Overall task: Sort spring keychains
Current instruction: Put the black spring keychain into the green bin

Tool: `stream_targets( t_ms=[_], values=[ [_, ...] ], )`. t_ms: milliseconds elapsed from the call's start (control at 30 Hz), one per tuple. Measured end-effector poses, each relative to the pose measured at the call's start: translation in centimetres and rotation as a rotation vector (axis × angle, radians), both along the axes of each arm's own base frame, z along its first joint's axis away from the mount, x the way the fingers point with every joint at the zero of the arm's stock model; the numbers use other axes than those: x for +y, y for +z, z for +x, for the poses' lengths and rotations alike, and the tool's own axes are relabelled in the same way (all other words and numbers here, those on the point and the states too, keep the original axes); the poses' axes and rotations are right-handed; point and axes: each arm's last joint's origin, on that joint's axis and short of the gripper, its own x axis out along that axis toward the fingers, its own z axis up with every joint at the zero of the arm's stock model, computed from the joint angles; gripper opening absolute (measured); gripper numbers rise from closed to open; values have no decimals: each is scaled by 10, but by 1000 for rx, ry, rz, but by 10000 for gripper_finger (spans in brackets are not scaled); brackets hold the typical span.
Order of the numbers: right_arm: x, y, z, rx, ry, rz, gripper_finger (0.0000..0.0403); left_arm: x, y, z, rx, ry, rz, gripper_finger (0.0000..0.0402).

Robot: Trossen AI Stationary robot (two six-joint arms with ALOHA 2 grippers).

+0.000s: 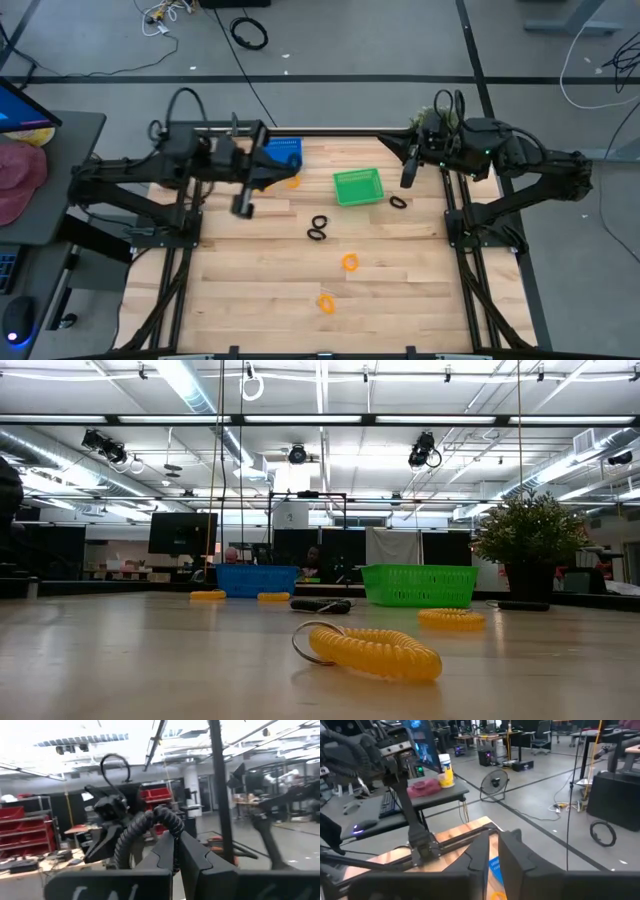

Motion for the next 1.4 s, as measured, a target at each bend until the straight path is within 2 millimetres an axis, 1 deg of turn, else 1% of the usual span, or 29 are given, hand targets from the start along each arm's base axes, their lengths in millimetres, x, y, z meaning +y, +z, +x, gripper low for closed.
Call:
stream_targets(
  t_ms=[133,200,333,467,667,800,1067,1167,1300,1400],
  values=[
    [0,-3,-1,17,-7,31,50,12,-8,22,-27,13,-30,9],
    [0,-5,-2,23,-14,65,48,17,-11,30,-45,-28,-68,9],
    [0,-7,-2,13,-29,141,43,26,-16,39,-40,-148,-86,9],
    [0,-8,-2,16,-26,159,41,41,-26,53,-16,-146,-101,10],
    [0,-8,-2,-31,-31,276,41,63,-40,67,25,-256,-178,10],
    [1,-9,-2,-38,-9,324,41,68,-42,68,34,-280,-167,9],
    [2,-8,1,-56,-2,345,41,67,-41,67,34,-317,-118,10],
    [2,-9,3,-63,-7,365,41,67,-42,67,43,-323,-125,9],
    [2,-11,4,-32,-1,342,41,68,-42,67,47,-307,-175,9],
    [2,-11,5,-18,5,312,41,67,-39,63,47,-311,-202,8]
  ],
)
